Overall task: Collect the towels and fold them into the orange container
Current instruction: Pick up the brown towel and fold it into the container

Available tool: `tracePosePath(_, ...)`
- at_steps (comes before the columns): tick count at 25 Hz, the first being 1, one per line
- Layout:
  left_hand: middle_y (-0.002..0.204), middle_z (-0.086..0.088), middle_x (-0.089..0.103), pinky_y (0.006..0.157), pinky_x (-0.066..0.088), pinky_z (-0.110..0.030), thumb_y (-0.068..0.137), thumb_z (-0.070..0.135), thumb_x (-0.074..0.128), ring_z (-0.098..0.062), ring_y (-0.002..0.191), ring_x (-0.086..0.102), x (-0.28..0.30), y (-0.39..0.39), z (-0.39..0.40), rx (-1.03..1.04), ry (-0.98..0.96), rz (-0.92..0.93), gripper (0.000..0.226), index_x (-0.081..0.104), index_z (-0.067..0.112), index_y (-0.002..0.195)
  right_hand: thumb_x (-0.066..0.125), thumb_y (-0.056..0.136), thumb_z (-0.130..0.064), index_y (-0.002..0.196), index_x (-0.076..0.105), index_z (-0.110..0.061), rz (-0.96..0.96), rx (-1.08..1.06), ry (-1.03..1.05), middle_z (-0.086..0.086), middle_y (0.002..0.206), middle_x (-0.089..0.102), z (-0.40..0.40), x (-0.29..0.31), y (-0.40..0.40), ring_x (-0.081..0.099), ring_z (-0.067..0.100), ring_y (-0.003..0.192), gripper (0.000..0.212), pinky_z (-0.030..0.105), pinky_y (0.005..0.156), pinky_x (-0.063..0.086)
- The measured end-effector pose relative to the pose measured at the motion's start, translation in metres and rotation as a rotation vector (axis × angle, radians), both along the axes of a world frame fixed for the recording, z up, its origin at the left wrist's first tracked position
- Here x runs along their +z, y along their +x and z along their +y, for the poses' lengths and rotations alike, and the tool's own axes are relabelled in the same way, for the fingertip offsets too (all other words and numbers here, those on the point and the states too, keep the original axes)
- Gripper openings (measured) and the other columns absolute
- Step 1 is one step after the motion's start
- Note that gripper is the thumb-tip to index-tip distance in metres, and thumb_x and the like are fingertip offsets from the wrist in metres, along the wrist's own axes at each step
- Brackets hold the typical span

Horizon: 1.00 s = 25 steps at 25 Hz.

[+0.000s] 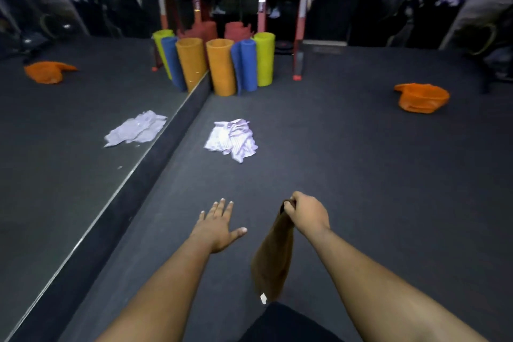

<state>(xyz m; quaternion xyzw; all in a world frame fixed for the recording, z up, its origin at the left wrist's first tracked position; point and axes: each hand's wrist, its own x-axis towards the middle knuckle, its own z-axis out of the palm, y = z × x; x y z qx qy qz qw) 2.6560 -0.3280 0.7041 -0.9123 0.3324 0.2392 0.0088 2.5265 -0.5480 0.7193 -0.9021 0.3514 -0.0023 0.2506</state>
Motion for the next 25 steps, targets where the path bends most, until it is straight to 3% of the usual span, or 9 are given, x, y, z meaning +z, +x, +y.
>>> tracePosePath(4,0.17,-0.003,-0.015,0.127,0.001,-0.048,0.094,0.078,0.03,-0.021,0.158,-0.009,0.014,0.022,-0.159,-0.22,-0.043,-0.032,0.097,-0.01,0.023,0.162,0.051,0.096,-0.044,0.095,0.056,-0.023,-0.004,-0.144,-0.096,0.006,0.098,0.069,-0.119,0.016,-0.011,0.065,0.03,0.098,0.022,0.034,0.066,0.042)
tracePosePath(14,0.169,-0.003,-0.019,0.127,-0.001,-0.049,0.094,0.078,0.027,-0.021,0.157,-0.014,0.046,0.082,-0.484,-0.619,-0.109,-0.052,0.096,-0.014,0.023,0.161,0.048,0.1,-0.042,0.103,0.057,-0.024,0.036,-0.52,-0.203,-0.002,0.087,0.064,-0.37,0.06,-0.001,0.063,0.024,0.087,0.021,0.035,0.065,0.049)
tracePosePath(20,0.169,-0.002,-0.019,0.127,0.0,-0.048,0.094,0.079,0.027,-0.02,0.157,-0.014,0.057,0.099,-0.644,-0.733,-0.109,-0.072,0.097,-0.014,0.023,0.161,0.047,0.101,-0.043,0.105,0.057,-0.024,0.028,-0.654,-0.243,-0.001,0.087,0.064,-0.515,0.072,-0.002,0.063,0.023,0.084,0.021,0.034,0.062,0.048)
tracePosePath(25,0.169,-0.001,-0.02,0.127,-0.001,-0.048,0.094,0.078,0.029,-0.019,0.156,-0.015,0.054,0.105,-0.777,-0.728,-0.124,-0.079,0.097,-0.015,0.024,0.161,0.05,0.1,-0.042,0.104,0.058,-0.023,-0.008,-0.658,-0.247,-0.001,0.09,0.066,-0.649,0.063,0.0,0.064,0.024,0.087,0.021,0.038,0.069,0.054)
